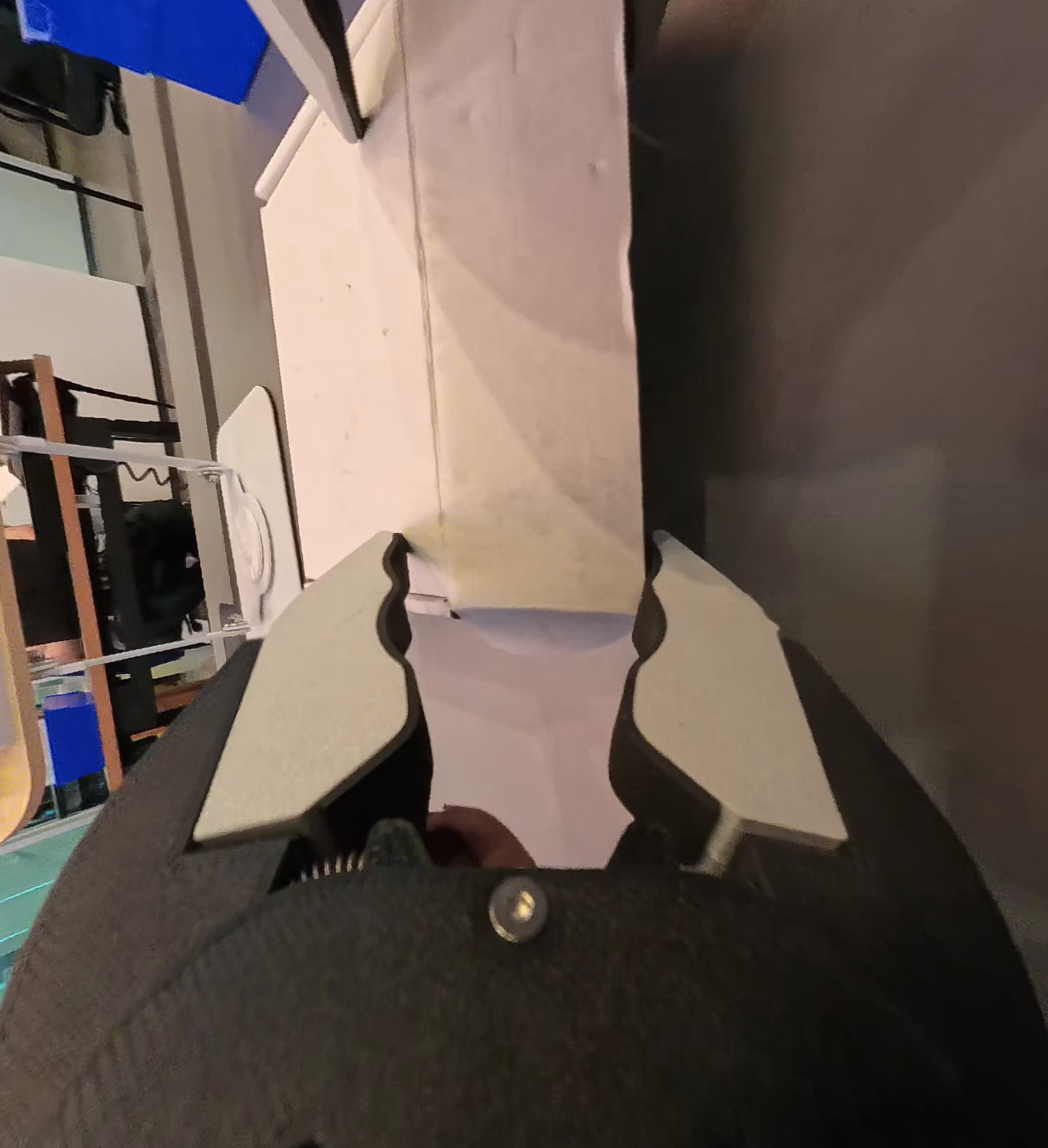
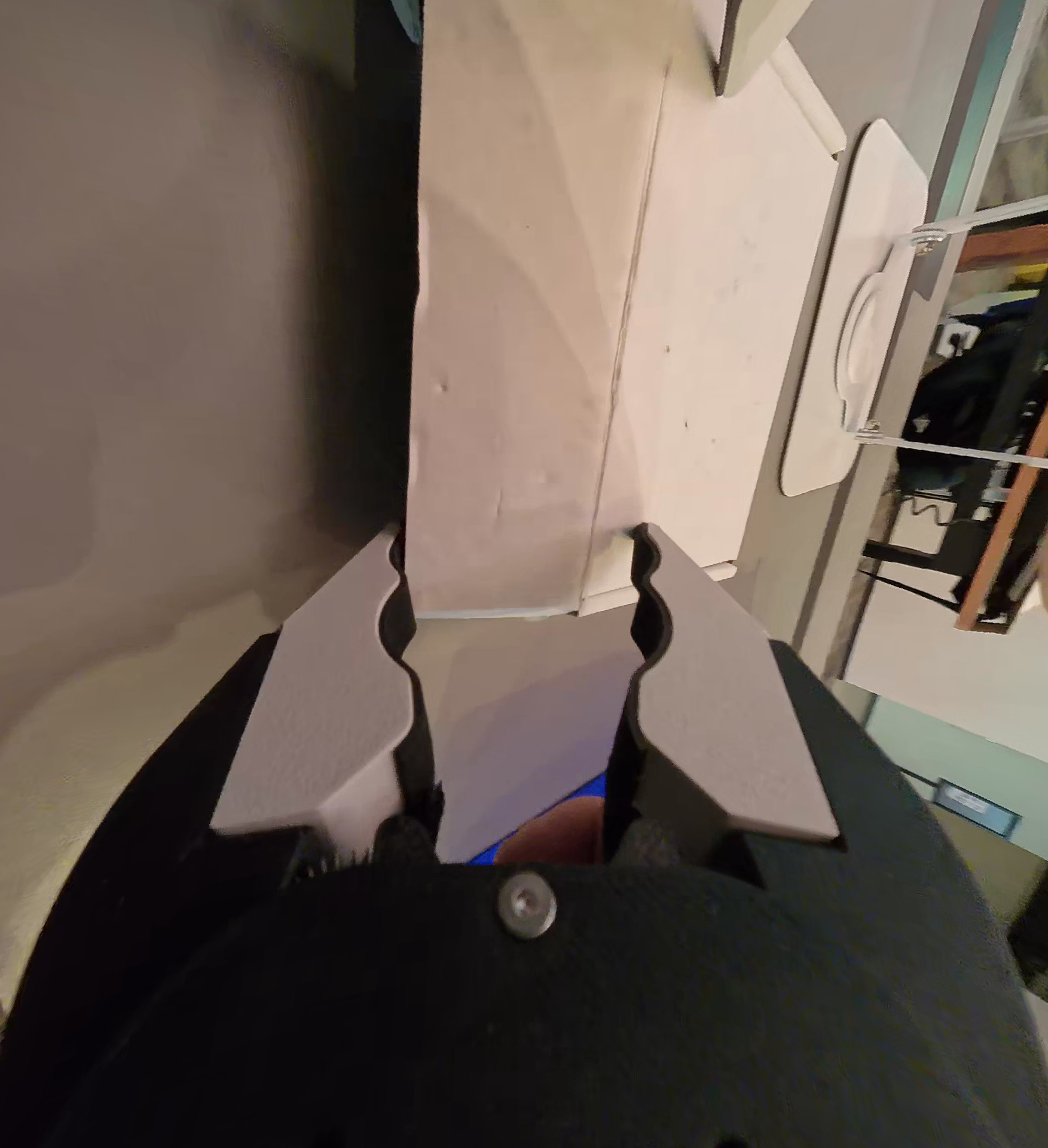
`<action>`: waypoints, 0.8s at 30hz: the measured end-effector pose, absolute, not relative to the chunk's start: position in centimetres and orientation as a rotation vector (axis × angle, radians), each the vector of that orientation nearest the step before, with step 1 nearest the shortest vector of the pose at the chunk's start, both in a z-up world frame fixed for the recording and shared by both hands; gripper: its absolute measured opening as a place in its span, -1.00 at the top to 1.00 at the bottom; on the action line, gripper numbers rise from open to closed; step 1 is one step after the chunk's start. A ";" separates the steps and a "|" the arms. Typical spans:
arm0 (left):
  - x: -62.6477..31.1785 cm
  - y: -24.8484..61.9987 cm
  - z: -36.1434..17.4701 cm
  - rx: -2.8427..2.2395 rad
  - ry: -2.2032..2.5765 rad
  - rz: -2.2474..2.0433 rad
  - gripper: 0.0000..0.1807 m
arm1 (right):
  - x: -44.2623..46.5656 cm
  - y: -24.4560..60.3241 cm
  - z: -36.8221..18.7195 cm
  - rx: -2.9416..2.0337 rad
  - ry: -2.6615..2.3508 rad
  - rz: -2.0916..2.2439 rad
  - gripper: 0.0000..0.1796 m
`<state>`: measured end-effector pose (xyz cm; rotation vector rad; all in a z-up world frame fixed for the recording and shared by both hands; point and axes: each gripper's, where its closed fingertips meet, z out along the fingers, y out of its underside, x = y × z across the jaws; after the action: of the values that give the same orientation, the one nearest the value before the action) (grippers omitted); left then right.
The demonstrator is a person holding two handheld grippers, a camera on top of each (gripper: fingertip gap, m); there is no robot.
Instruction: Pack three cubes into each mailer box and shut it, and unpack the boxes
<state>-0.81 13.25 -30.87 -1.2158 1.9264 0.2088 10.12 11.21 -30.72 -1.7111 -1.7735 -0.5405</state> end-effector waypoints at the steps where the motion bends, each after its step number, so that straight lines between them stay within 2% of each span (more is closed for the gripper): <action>1: -0.8 13.2 -30.9 -1.218 1.914 0.200 0.22 | 10.2 11.3 -30.8 -1.696 -1.775 -0.563 0.23; 22: -0.9 13.0 -29.9 -1.358 1.867 0.016 0.30 | 10.1 10.9 -29.1 -1.788 -1.615 -0.349 0.19; 24: -1.2 12.8 -29.5 -1.421 1.831 -0.026 0.24 | 10.4 10.4 -28.5 -1.871 -1.512 -0.252 0.20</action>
<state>-1.25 12.83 -29.54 -1.4215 1.8312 -0.0256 10.37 10.38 -28.49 -1.8713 -1.5121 -0.2519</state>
